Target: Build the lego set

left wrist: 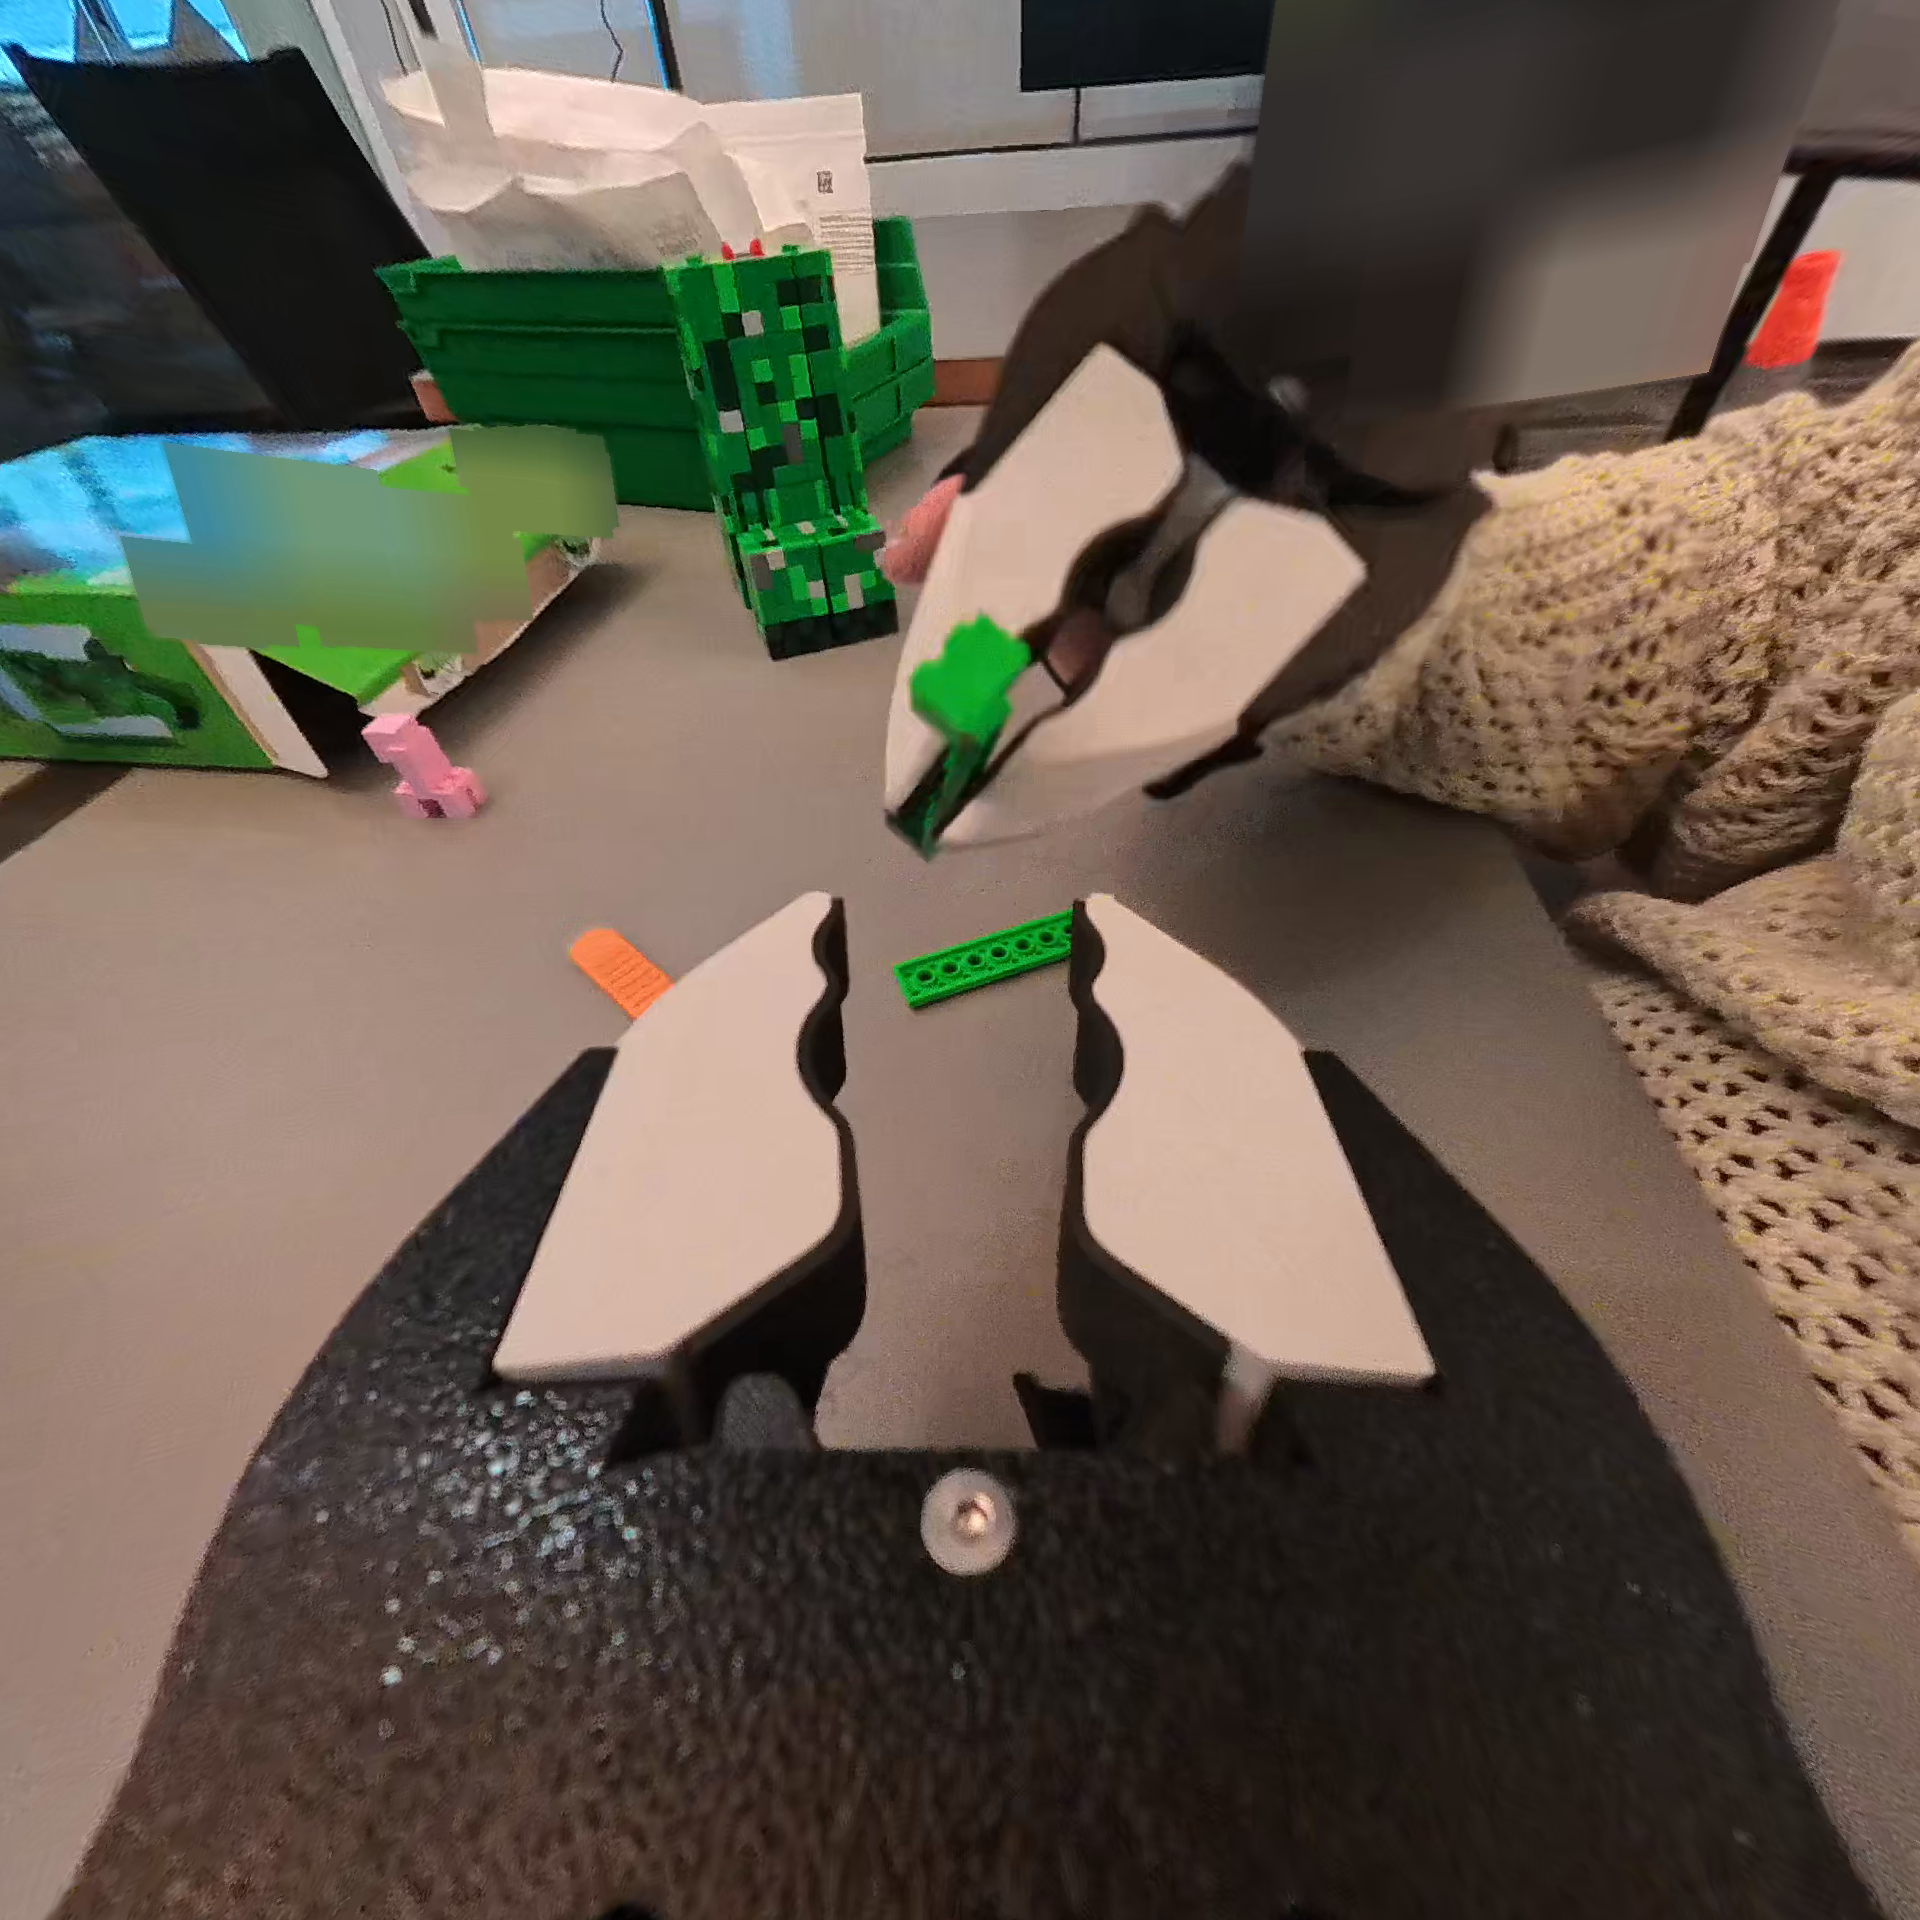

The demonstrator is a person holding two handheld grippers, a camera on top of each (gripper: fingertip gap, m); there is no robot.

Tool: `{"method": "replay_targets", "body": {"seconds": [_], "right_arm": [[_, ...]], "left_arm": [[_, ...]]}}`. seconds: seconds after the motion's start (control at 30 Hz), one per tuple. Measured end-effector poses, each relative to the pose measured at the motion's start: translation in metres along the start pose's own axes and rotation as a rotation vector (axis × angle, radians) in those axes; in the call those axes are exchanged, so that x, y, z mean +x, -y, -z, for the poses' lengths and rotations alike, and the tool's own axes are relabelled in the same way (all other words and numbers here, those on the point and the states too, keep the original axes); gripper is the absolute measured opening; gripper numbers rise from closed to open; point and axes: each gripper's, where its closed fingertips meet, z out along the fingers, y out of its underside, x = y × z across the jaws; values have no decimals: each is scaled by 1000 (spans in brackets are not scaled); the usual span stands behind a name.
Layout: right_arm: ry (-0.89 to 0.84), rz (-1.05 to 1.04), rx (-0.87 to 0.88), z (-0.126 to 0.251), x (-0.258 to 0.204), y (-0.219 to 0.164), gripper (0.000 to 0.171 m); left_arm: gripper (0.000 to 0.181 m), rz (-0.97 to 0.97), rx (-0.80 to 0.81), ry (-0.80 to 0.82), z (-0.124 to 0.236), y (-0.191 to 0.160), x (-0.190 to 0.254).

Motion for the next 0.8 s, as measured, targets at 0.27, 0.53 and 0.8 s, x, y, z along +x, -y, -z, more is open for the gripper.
{"method": "replay_targets", "body": {"seconds": [0.27, 0.53, 0.8], "right_arm": [[406, -521, 310, 20, -8, 27, 5], [636, -910, 314, 16, -8, 28, 5], [703, -974, 255, 9, -25, 35, 5]], "left_arm": [[41, -65, 167, -21, 6, 29, 14], [93, -747, 61, 327, 10, 33, 10], [96, -817, 0, 304, -4, 15, 15]]}}
